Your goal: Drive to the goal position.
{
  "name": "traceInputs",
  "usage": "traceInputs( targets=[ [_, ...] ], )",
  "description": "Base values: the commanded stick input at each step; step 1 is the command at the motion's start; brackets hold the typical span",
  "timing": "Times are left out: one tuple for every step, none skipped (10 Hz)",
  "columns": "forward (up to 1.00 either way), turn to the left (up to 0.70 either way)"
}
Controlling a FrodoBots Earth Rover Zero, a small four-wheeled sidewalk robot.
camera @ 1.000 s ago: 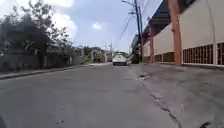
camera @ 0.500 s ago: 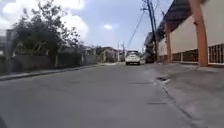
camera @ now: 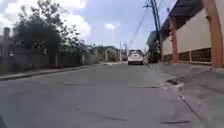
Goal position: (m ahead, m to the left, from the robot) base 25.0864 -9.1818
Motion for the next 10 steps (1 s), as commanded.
traceInputs(
  targets=[
    [1.0, 0.0],
    [1.0, 0.0],
    [1.0, 0.0],
    [1.0, 0.0],
    [1.0, 0.0],
    [1.0, 0.0],
    [1.0, 0.0],
    [1.0, 0.0],
    [1.0, 0.0],
    [1.0, 0.0]
  ],
)
